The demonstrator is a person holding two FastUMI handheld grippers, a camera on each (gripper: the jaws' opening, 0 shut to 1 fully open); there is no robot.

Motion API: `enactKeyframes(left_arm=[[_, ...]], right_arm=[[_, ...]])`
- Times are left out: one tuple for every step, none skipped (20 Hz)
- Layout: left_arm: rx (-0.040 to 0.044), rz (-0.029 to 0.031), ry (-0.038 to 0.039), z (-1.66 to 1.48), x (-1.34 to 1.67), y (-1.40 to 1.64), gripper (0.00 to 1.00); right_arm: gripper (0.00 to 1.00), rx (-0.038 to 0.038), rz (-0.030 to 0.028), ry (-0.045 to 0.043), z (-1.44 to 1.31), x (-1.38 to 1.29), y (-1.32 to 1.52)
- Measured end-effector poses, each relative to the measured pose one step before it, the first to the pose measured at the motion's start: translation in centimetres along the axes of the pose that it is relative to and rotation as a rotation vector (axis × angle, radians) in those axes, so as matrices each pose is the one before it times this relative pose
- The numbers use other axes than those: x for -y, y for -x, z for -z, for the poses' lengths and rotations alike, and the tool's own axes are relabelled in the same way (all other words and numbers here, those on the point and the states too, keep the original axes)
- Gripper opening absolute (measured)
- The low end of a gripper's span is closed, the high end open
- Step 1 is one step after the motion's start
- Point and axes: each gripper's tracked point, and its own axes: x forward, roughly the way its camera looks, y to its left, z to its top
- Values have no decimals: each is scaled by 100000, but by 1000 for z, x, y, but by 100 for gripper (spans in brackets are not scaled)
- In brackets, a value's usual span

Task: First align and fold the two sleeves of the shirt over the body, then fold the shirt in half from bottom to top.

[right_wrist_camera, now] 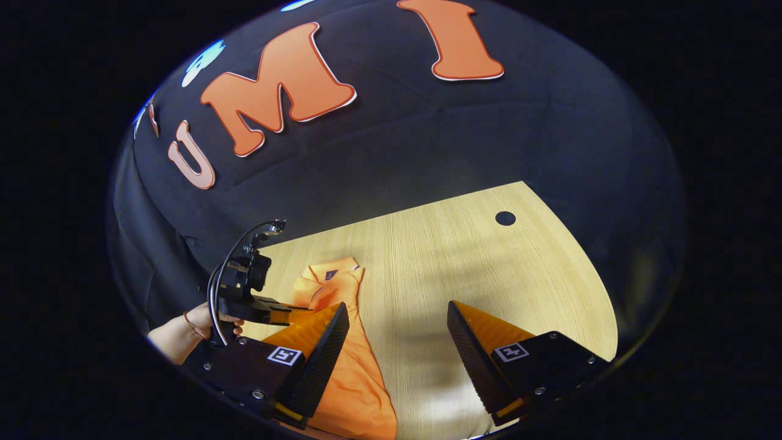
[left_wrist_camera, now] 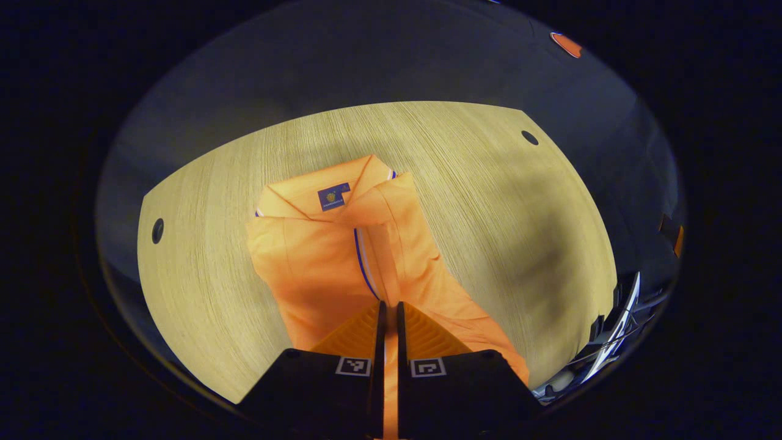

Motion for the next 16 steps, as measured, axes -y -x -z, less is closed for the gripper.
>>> enactKeyframes(left_arm=[[-168,275,466,17,295,-210,10],[-19,362,421,14,276,-163,10],[310,1710,1042,-32,514,181,10],[648,2684,962,35,577,-470,9],[118,1732,994,64,387,-222,13],[187,2294,390,6,737,-66,13],[-590,1267,-184,59,343,-2,34],[-111,318,-141,165,66,247,47],[775,-268,-11,-140,119,160,45],[484,1753,458,161,555,275,45],[1193,311,362,-114,71,533,63],[325,1006,98,321,244,414,82],[1134,-408,369,34,-165,599,100],[1432,-633,785,140,-311,860,98],[1394,-529,1104,78,-252,825,98],[1548,-695,1047,187,-366,1004,98]], right_arm=[[99,-146,382,165,-12,38,-8],[99,-489,333,-235,223,129,-3],[99,-430,-242,-280,54,-31,-102],[99,-342,0,-88,147,116,-77],[99,-346,73,63,110,105,-91],[99,-432,114,167,232,91,-29],[99,-254,-55,49,87,39,-86],[99,-511,-125,-33,32,-91,15],[99,-526,-190,2,80,-189,-73],[99,-498,-186,273,186,-266,-265],[99,-461,-294,504,196,-257,-189],[99,-520,-328,619,266,-300,104],[99,-608,-455,515,189,-459,-60],[99,-572,-648,573,230,-623,-167],[99,-617,-679,658,293,-650,-122],[99,-684,-736,639,270,-846,-264]])
